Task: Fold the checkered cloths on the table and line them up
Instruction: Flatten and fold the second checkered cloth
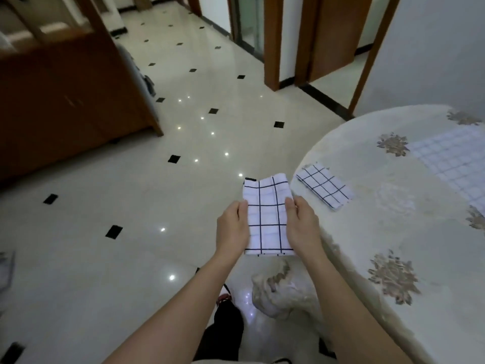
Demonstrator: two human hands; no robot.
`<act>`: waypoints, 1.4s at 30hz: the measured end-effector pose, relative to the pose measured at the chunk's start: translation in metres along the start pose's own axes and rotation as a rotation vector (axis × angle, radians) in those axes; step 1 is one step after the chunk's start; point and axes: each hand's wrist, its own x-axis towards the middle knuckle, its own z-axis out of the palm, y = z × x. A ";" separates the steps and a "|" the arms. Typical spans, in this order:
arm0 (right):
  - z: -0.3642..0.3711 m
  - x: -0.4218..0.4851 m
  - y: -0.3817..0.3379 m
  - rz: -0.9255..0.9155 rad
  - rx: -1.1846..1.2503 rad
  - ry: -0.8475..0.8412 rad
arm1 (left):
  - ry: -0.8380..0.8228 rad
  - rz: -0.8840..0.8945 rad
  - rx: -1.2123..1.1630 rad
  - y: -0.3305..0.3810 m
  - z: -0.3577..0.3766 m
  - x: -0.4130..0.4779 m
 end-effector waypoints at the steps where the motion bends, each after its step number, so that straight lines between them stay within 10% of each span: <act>1: 0.015 0.005 -0.005 -0.019 -0.011 -0.030 | 0.040 -0.004 0.007 -0.007 -0.011 0.005; 10: 0.127 0.064 -0.032 -0.026 -0.104 -0.180 | 0.212 -0.070 -0.054 -0.061 -0.066 0.084; 23: 0.265 0.233 -0.077 0.175 -0.080 -0.083 | 0.026 -0.045 -0.095 -0.093 -0.106 0.322; 42: 0.263 0.474 -0.069 0.256 0.040 0.180 | -0.189 0.094 -0.057 -0.008 -0.002 0.571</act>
